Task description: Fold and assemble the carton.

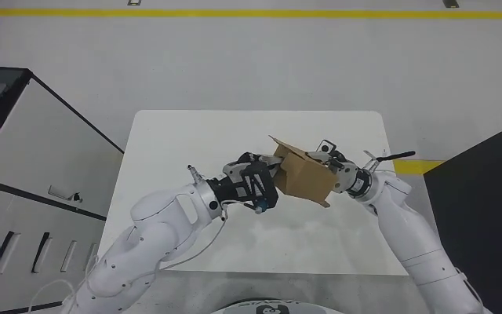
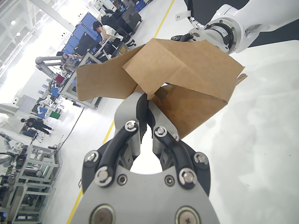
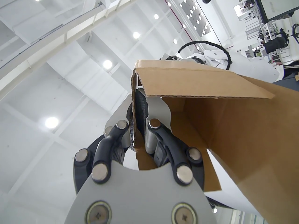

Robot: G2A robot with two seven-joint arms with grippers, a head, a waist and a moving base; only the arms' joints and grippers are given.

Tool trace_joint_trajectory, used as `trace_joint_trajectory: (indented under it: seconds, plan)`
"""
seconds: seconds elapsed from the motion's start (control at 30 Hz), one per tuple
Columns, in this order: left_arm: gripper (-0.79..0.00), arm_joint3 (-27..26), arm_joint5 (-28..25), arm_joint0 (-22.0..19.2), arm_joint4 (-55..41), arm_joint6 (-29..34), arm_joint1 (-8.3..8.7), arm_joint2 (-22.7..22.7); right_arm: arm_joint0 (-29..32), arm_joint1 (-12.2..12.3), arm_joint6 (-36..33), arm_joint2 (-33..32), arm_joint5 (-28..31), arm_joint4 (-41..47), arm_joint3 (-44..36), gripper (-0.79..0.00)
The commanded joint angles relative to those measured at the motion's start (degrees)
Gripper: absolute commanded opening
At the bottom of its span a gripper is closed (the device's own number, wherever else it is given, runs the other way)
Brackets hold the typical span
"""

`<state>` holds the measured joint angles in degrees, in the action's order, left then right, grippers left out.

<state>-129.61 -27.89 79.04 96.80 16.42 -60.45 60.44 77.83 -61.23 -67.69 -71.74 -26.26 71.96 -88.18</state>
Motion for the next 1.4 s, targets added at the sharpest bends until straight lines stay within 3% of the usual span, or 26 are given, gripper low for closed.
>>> trace_joint_trajectory:
  seconds: [0.0, 0.43, 0.93, 1.37]
  plan:
    - [-0.785, 0.14, 0.18, -0.18, 0.04, 0.29, -0.08, 0.01, -0.1, -0.01, -0.13, -0.04, 0.02, -0.03, 0.25, -0.785]
    - [-0.785, -1.22, 3.65, 1.02, 2.58, -2.79, -0.19, 2.4, 0.06, -0.11, 1.95, -0.43, 0.03, 0.3, 1.16, -0.785]
    - [-0.785, -2.69, 1.77, 0.98, 15.64, -2.92, -0.33, -1.42, 0.49, -0.13, 3.04, -0.48, -1.02, 0.07, 0.68, -0.785]
    - [-0.785, -2.41, 0.39, 1.14, 12.29, -4.81, -0.76, -1.52, 0.51, -0.11, 1.97, -0.44, -0.55, -1.02, 0.26, -0.785]
